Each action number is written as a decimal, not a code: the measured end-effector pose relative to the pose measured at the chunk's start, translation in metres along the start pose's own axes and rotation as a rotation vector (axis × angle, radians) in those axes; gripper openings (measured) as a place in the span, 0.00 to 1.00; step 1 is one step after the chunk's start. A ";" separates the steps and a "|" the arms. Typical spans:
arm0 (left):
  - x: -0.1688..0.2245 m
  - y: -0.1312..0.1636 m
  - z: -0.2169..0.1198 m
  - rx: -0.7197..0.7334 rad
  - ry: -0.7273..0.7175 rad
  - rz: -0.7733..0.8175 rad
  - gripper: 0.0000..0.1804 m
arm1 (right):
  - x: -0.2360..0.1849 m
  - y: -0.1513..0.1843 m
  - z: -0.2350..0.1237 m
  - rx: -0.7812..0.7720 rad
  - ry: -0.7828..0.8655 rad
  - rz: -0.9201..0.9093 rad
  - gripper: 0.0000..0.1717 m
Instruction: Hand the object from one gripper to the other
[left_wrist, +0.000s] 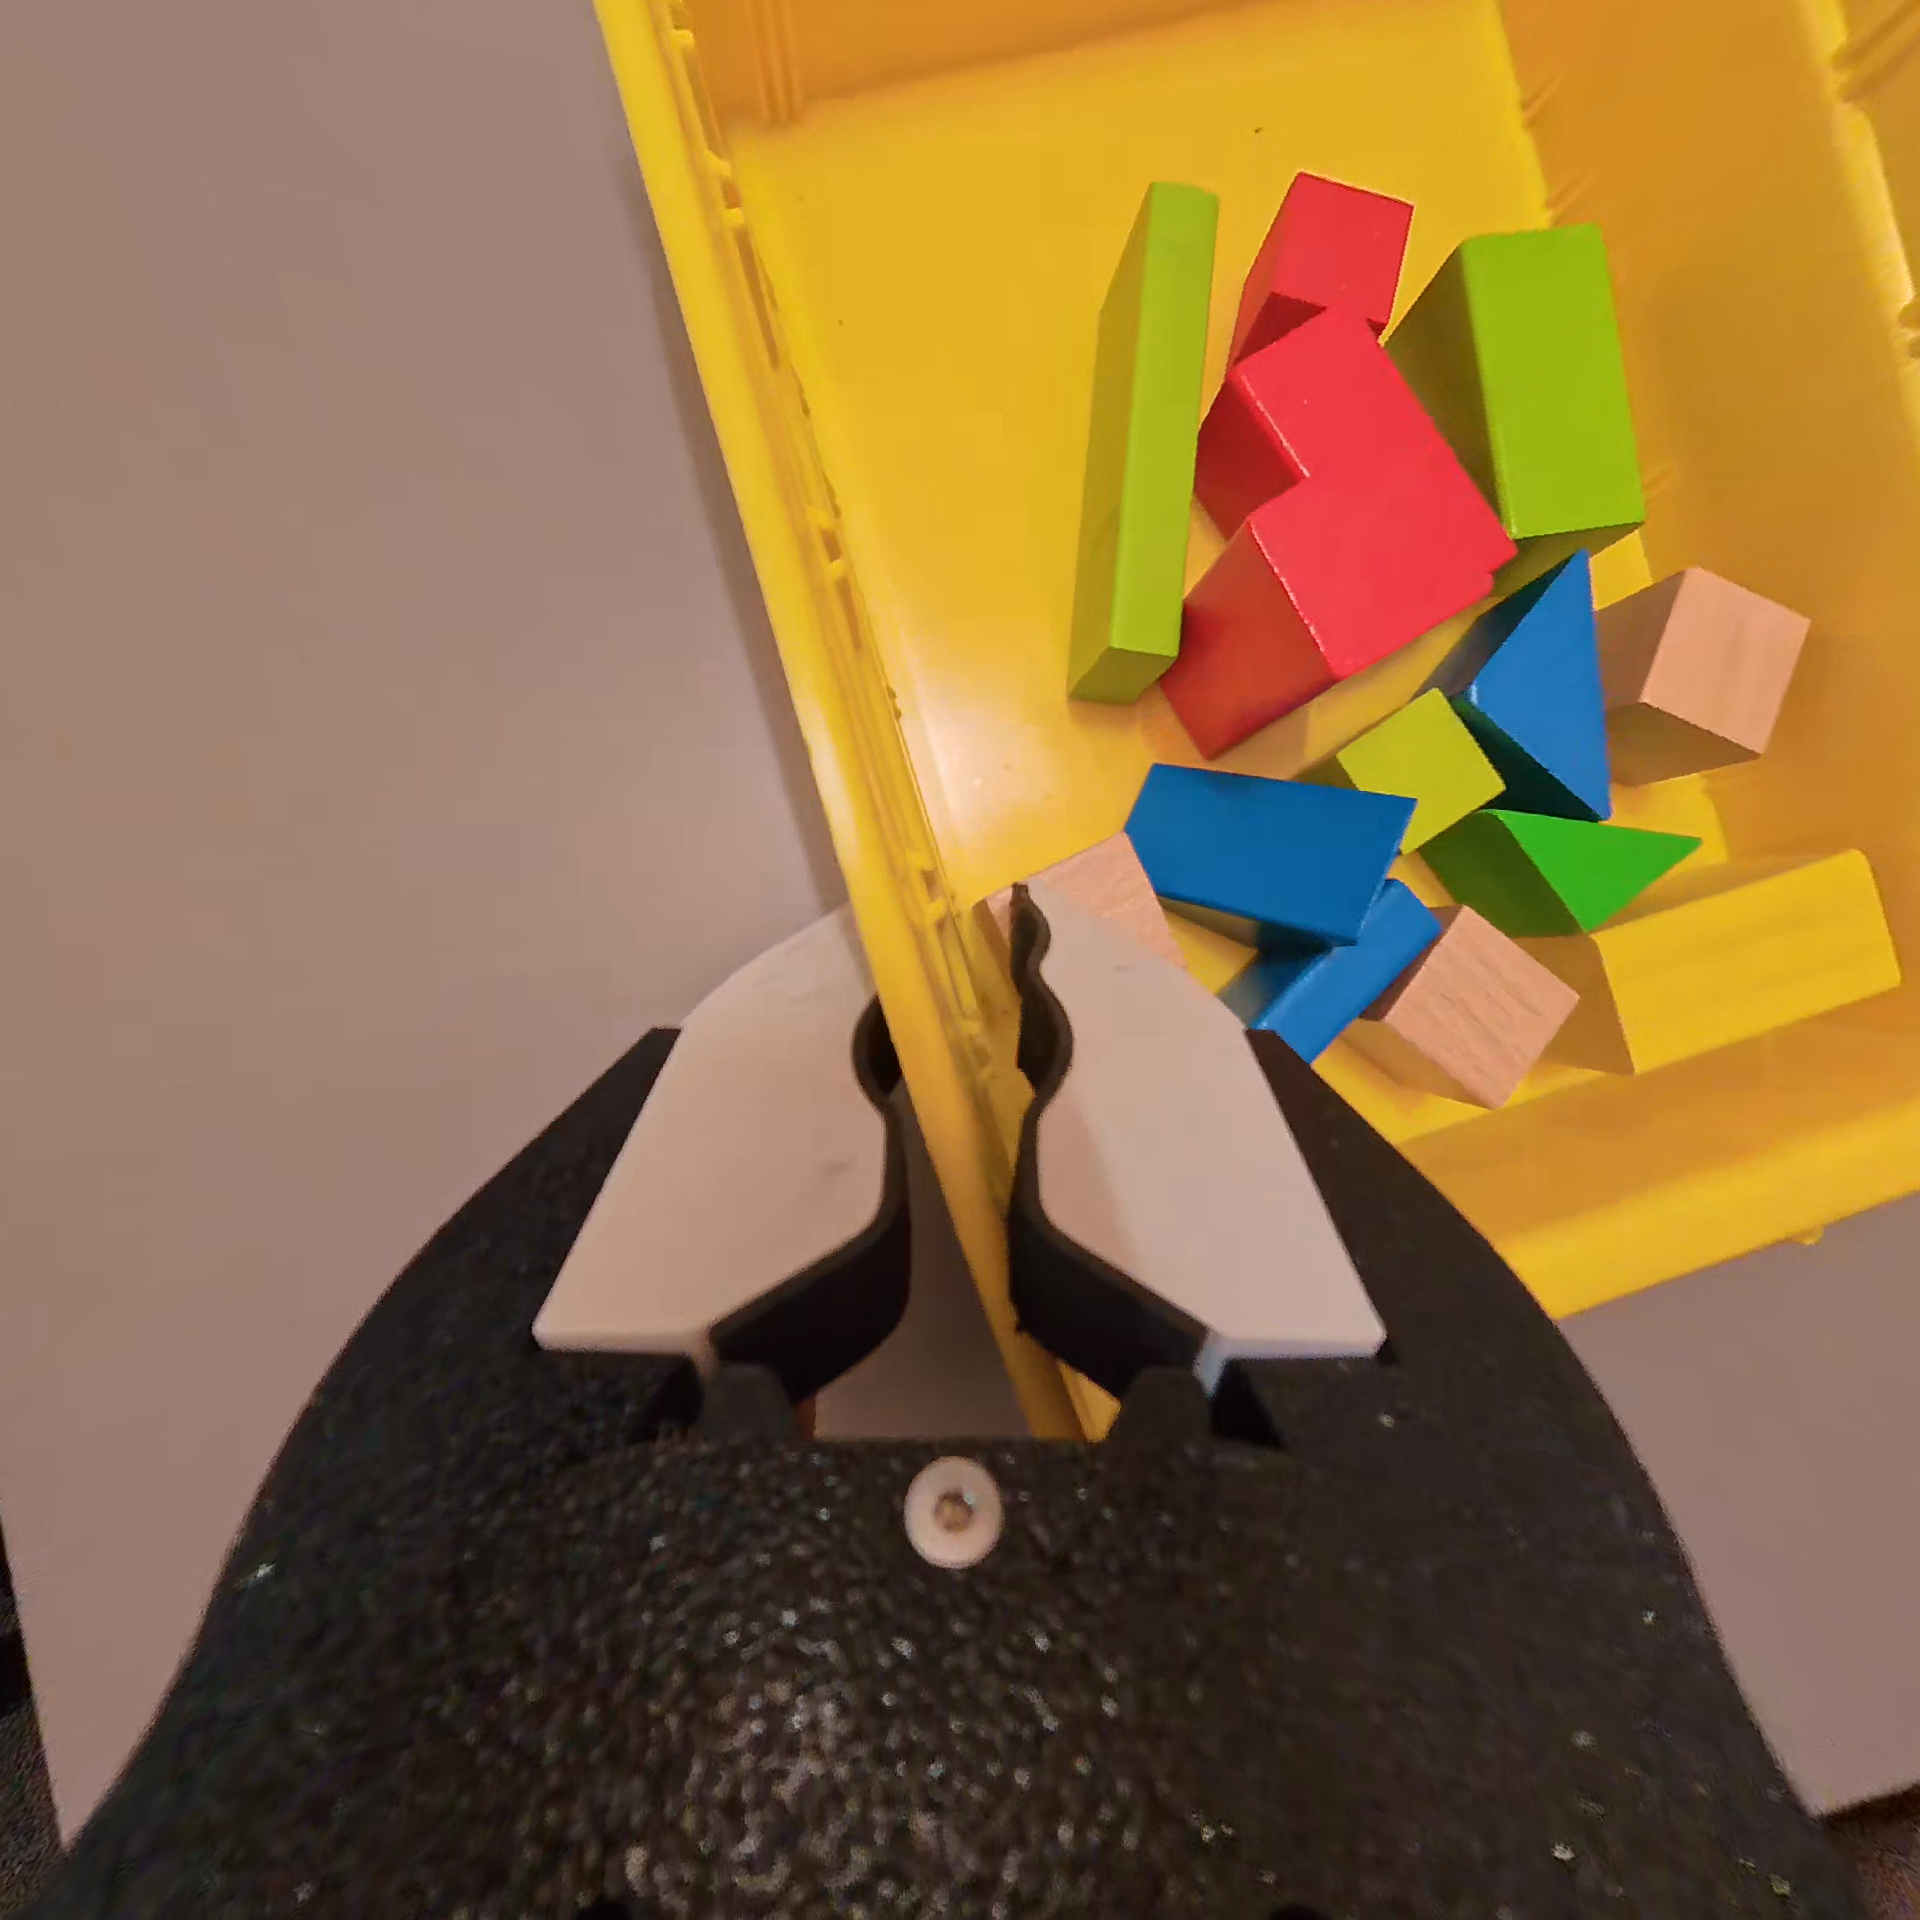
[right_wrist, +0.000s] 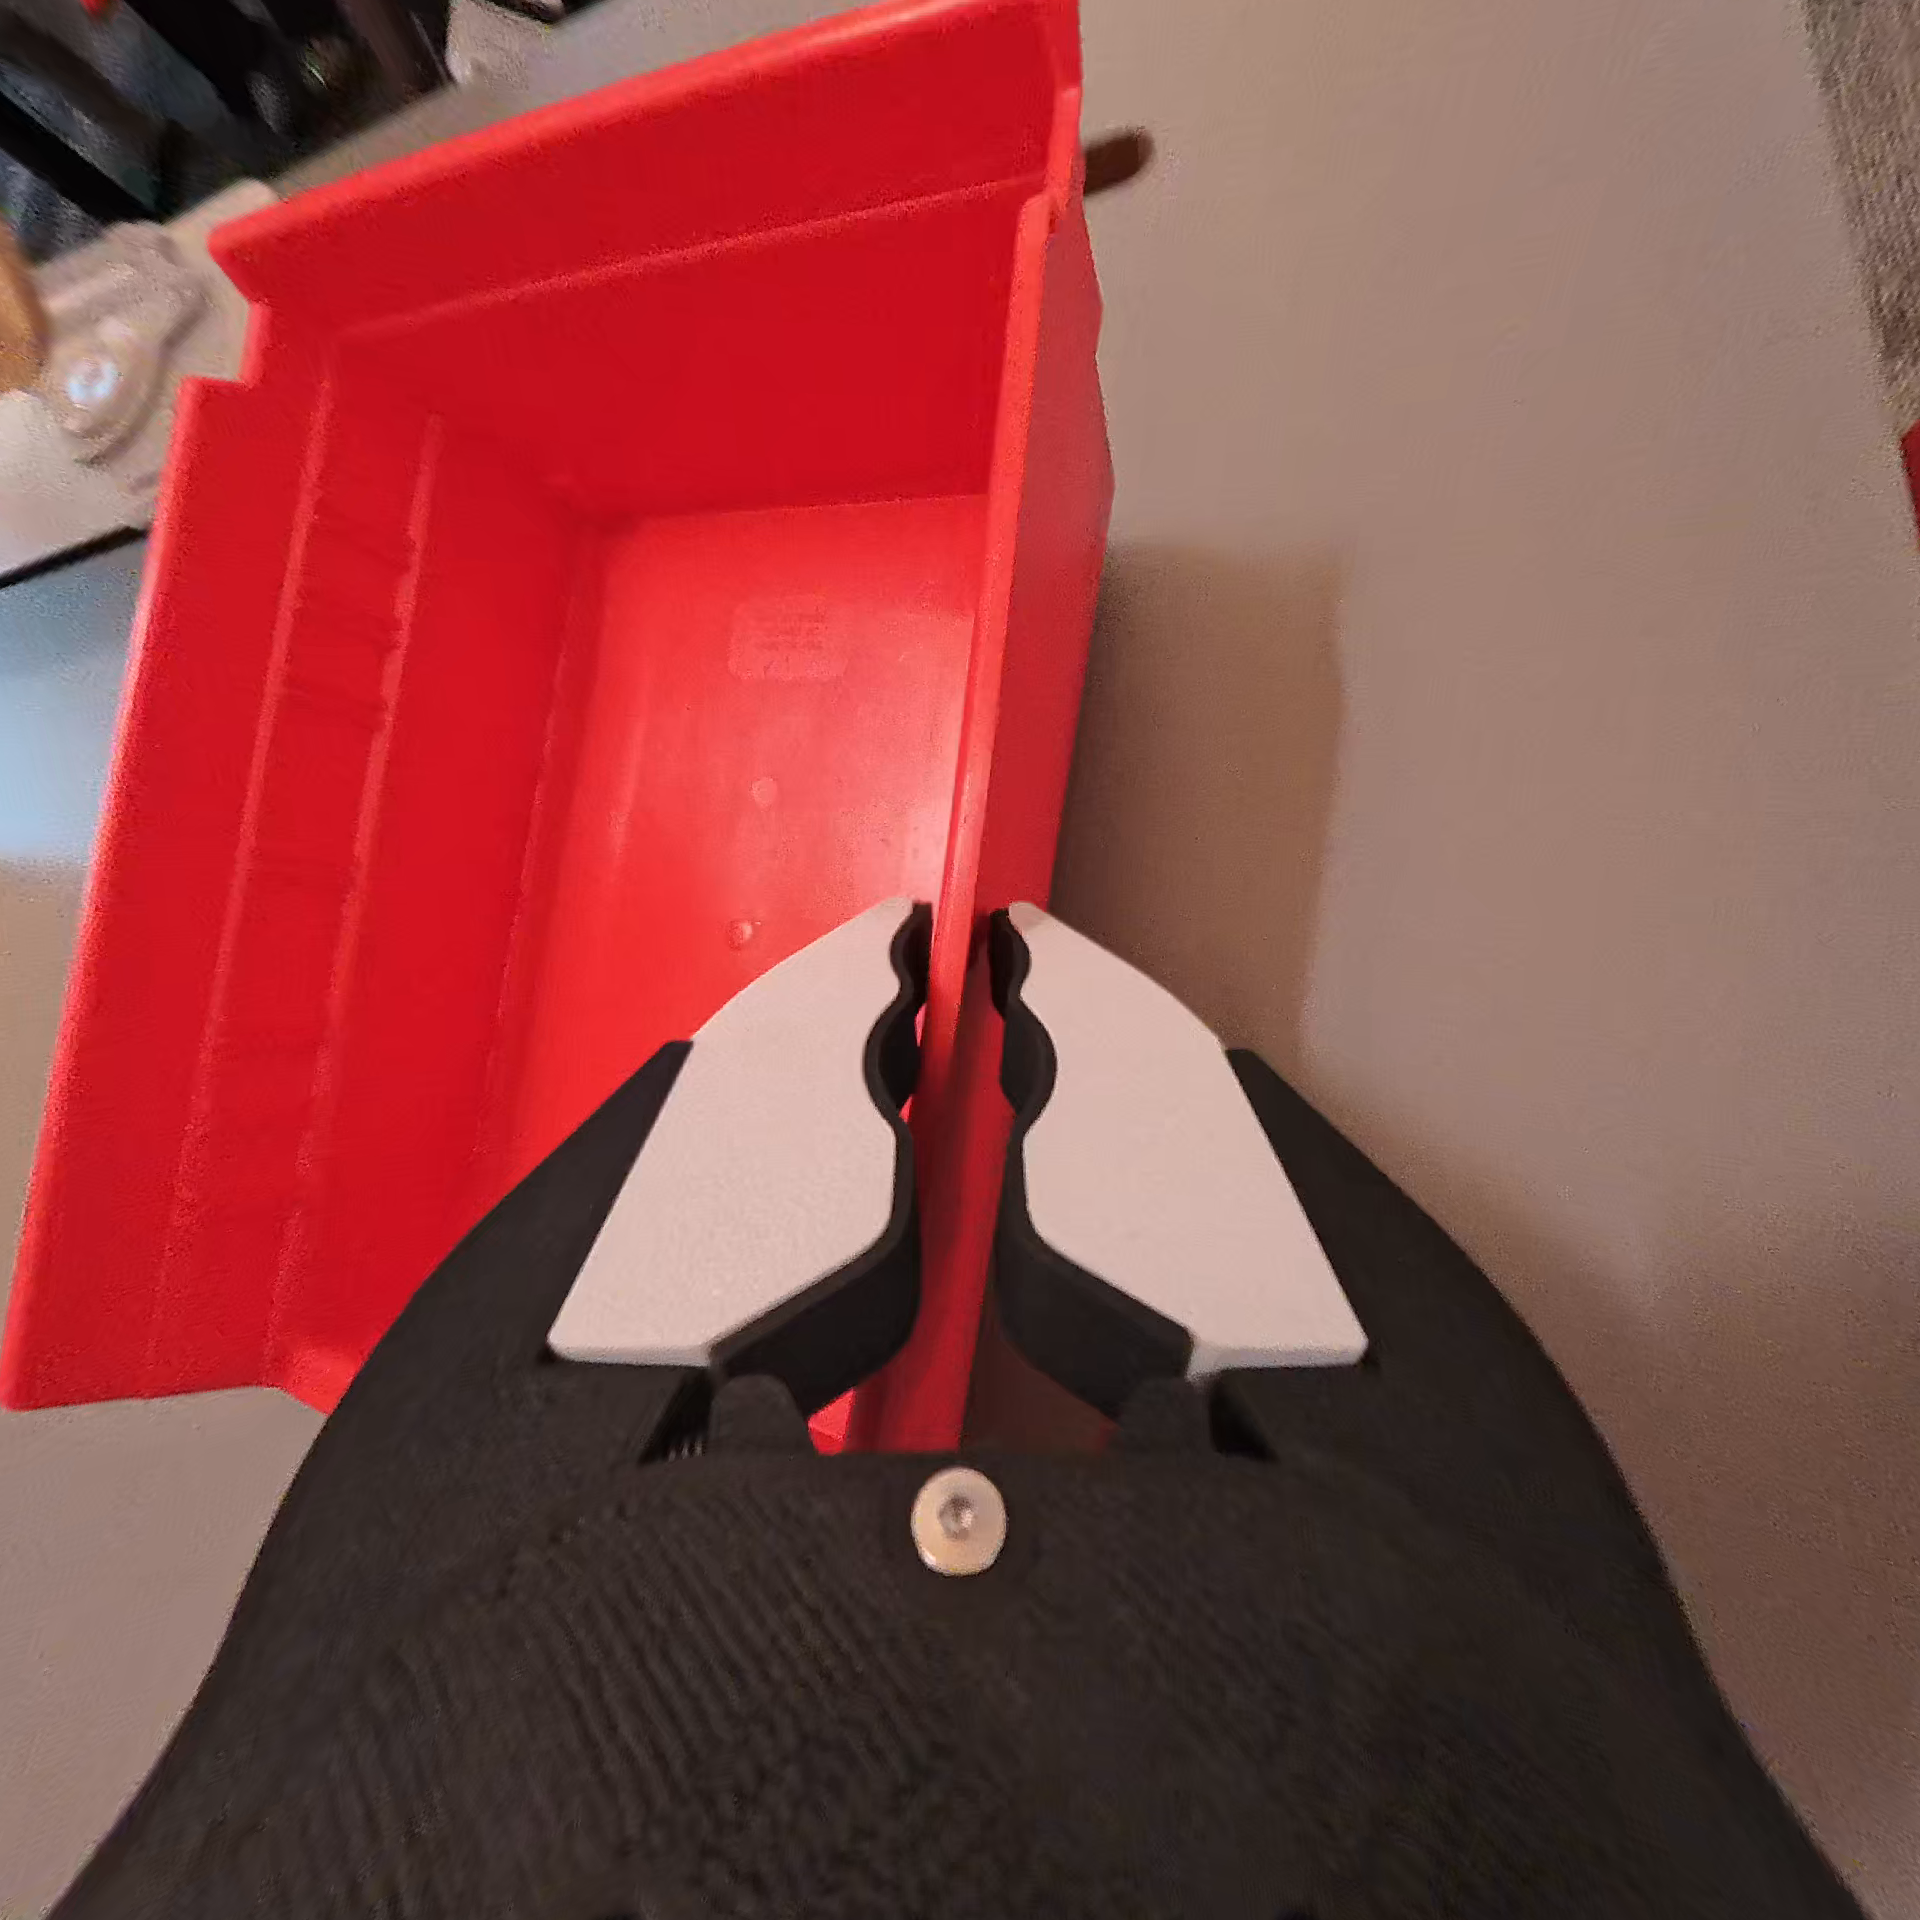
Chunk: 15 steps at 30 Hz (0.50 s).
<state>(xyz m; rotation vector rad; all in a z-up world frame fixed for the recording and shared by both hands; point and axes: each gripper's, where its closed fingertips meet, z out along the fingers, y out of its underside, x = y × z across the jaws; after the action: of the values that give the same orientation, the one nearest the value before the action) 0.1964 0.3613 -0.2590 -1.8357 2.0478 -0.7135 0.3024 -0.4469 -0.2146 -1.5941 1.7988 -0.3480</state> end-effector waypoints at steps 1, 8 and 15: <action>-0.004 -0.008 0.005 0.002 0.005 0.001 0.09 | 0.005 0.001 0.006 -0.017 -0.001 0.012 0.06; -0.023 -0.048 0.029 0.006 -0.015 0.008 0.09 | 0.022 -0.020 0.028 -0.066 0.095 -0.056 0.04; -0.036 -0.077 0.046 0.004 -0.070 0.062 0.08 | 0.016 -0.037 0.046 -0.022 0.100 -0.058 0.05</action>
<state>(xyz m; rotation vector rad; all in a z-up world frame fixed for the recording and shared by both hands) 0.2905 0.3850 -0.2587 -1.7609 2.0479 -0.6279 0.3603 -0.4582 -0.2301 -1.6727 1.8395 -0.4434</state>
